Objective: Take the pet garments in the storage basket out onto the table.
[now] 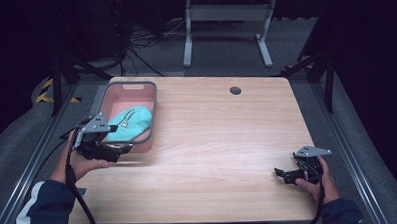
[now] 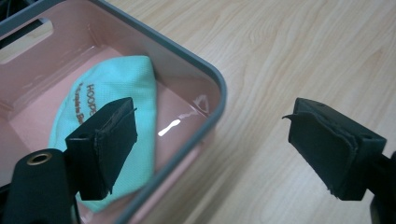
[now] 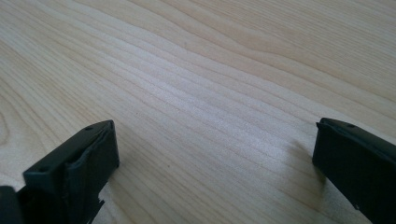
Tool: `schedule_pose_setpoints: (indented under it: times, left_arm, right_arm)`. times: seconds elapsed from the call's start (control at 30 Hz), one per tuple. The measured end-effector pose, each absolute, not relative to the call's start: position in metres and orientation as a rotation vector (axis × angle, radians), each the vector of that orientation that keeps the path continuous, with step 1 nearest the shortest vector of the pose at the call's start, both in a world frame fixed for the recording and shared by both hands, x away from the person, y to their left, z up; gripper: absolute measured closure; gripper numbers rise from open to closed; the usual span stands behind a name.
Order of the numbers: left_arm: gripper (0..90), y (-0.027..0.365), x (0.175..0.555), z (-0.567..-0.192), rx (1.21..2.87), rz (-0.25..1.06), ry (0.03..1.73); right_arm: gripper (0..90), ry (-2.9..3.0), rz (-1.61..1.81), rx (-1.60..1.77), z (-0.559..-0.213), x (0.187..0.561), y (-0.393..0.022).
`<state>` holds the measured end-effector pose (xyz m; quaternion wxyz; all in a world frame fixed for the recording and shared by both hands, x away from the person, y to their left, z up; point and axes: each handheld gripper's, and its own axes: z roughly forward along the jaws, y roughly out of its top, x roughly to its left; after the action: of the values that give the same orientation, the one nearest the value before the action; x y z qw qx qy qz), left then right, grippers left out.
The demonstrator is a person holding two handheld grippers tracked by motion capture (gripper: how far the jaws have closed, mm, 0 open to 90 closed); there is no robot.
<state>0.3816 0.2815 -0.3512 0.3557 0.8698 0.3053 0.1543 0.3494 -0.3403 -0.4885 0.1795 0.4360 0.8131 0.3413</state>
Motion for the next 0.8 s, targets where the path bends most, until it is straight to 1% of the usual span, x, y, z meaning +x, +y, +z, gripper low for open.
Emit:
schedule_pose_setpoints:
  times: [0.13,0.33,0.4,0.47,0.5,0.53,0.6,0.63,0.8]
  left_arm:
    - [16.1,0.280,0.411,-0.348,2.353,0.422,0.826]
    - [16.1,0.283,0.438,-0.343,2.381,0.412,0.858]
    - [16.3,0.283,0.451,-0.342,2.397,0.384,0.863]
    - [18.9,0.283,0.461,-0.343,2.424,0.352,0.870]
    - [19.3,0.283,0.461,-0.343,2.424,0.352,0.870]
    - [19.5,0.281,0.466,-0.345,2.421,0.330,0.870]
    - [19.3,0.278,0.476,-0.349,2.482,0.339,0.891]
    - [19.3,0.276,0.480,-0.352,2.498,0.322,0.897]
    - [20.1,0.274,0.492,-0.364,2.528,0.276,0.949]
  right_arm:
    - [0.7,2.298,0.963,1.233,-0.488,0.349,-0.340]
    - [0.7,2.298,0.963,1.233,-0.488,0.349,-0.340]
    - [0.7,2.297,0.964,1.234,-0.488,0.349,-0.340]
    - [0.7,2.295,0.962,1.237,-0.488,0.349,-0.340]
    - [0.7,2.295,0.962,1.237,-0.488,0.349,-0.340]
    - [0.7,2.294,0.962,1.239,-0.488,0.349,-0.340]
    - [0.7,2.290,0.961,1.242,-0.489,0.349,-0.340]
    - [0.7,2.290,0.961,1.243,-0.489,0.349,-0.340]
    - [0.7,2.291,0.961,1.242,-0.488,0.349,-0.340]
